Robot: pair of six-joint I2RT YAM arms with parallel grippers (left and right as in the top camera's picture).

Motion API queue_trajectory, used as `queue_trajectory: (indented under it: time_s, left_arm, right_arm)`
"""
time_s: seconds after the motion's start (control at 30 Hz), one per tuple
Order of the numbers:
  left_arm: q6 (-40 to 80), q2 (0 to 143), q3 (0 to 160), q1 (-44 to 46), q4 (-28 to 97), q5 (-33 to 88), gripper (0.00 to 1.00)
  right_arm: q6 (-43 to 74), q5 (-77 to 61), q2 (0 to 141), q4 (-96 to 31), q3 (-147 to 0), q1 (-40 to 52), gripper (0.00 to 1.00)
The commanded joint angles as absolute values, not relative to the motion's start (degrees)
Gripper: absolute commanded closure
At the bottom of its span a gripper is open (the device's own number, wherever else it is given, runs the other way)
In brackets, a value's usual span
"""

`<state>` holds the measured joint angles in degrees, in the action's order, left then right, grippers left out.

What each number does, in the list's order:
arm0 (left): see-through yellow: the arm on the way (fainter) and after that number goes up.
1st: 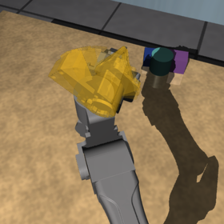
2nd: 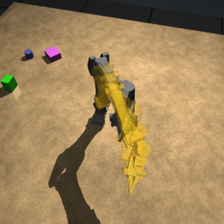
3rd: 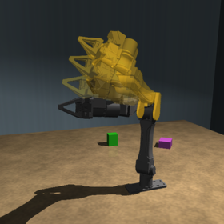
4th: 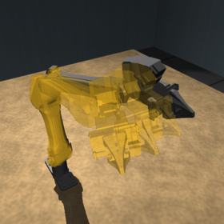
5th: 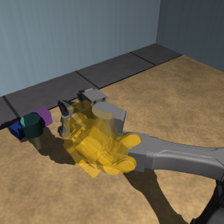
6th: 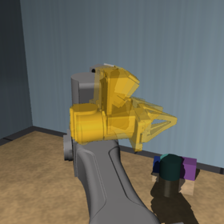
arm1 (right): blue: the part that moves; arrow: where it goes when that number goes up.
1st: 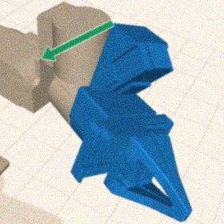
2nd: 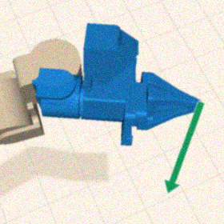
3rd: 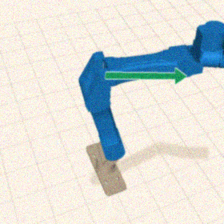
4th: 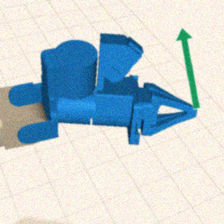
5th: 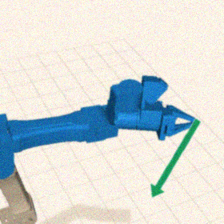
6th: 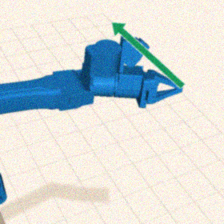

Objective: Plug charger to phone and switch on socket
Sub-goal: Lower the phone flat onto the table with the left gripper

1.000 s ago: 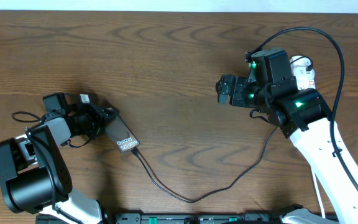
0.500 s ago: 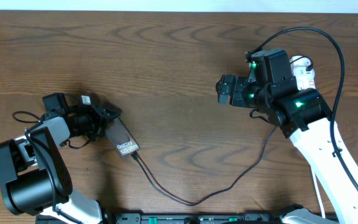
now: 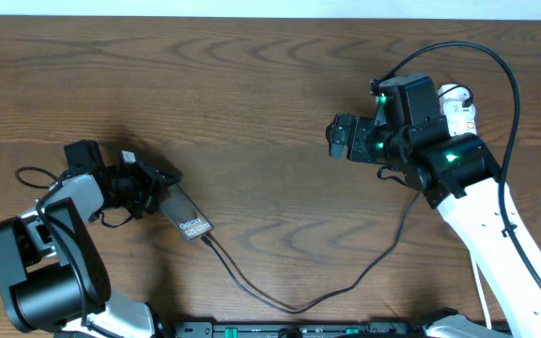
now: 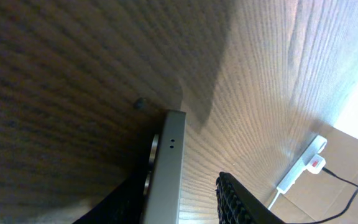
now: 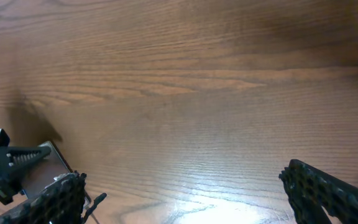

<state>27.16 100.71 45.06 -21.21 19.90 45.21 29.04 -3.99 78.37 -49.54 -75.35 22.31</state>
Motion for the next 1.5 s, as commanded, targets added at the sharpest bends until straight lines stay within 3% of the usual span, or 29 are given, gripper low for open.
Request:
queue_trajectory:
  time_s: [0.0, 1.47]
  left_arm:
    - [27.22, 103.74, 42.54, -21.41, 21.65, 30.74, 0.59]
    - [26.55, 103.74, 42.54, -21.41, 27.42, 28.99, 0.58]
  right_arm:
    - [28.21, -3.14, 78.76, -49.76, -75.64, 22.61, 0.01]
    - [28.18, -3.11, 78.76, -49.71, -75.64, 22.61, 0.01]
